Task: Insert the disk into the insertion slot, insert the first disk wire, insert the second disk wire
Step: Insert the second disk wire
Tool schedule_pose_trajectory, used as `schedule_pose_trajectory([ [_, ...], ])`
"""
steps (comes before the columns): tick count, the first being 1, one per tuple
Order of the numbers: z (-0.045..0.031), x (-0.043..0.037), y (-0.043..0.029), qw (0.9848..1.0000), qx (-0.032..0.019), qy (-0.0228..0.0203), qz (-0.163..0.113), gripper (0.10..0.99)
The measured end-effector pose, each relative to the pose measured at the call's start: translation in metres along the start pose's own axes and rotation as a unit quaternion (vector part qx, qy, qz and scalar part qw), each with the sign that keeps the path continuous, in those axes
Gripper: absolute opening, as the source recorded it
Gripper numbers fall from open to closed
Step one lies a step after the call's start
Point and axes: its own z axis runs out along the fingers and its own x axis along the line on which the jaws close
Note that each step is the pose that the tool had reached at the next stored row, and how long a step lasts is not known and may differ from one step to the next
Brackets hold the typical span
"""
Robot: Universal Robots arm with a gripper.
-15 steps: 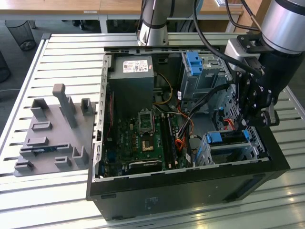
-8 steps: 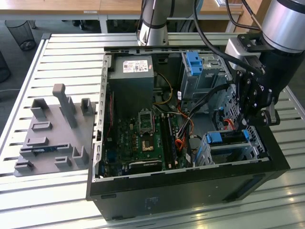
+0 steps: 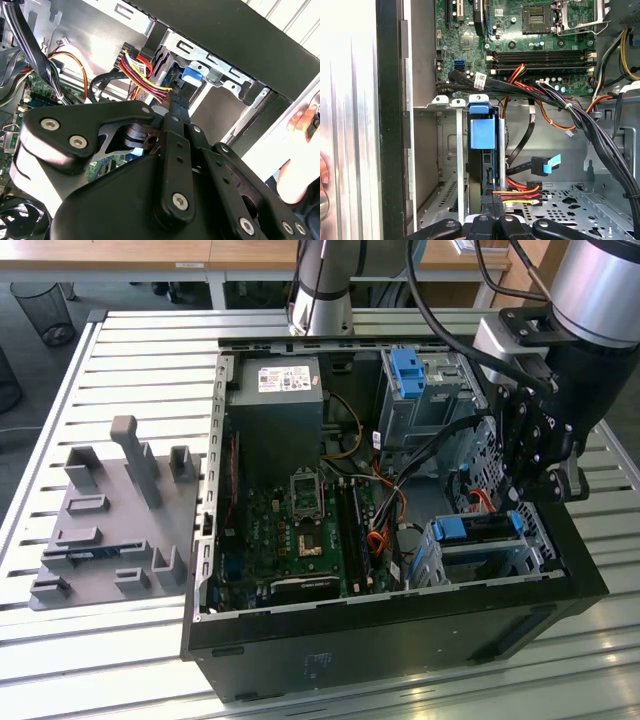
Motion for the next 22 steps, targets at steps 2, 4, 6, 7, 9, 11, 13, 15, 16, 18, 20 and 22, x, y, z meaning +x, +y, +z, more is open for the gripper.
schedule_pose_trajectory([
  [2,-0.0003,0.0001,0.0009,1.0,0.0,0.0002,0.0,0.106],
  [4,-0.0003,0.0002,0.0017,1.0,0.0,0.0,0.0,0.106],
  [6,-0.0005,0.0001,0.004,1.0,0.0,-0.0008,0.0,0.106],
  [7,-0.0005,0.0002,0.0055,1.0,-0.0001,-0.0012,0.0,0.106],
  [9,-0.0007,0.0004,0.0076,1.0,-0.0001,-0.0014,0.0,0.106],
  [11,-0.0013,0.0005,0.0094,1.0,0.0,-0.0017,0.0,0.106],
  [13,-0.0022,0.0005,0.0117,1.0,-0.0001,-0.0024,0.0,0.106],
  [15,-0.0036,0.0,0.0136,1.0,-0.0001,-0.0028,0.0,0.106],
  [16,-0.0044,-0.0008,0.0143,1.0,-0.0001,-0.0027,0.0,0.106],
  [18,-0.0056,-0.0024,0.0155,1.0,-0.0001,-0.0028,0.0,0.106],
  [20,-0.0063,-0.0037,0.0173,1.0,-0.0001,-0.0029,0.0,0.106],
  [22,-0.0065,-0.0047,0.0204,1.0,-0.0001,-0.0033,0.0,0.106],
])
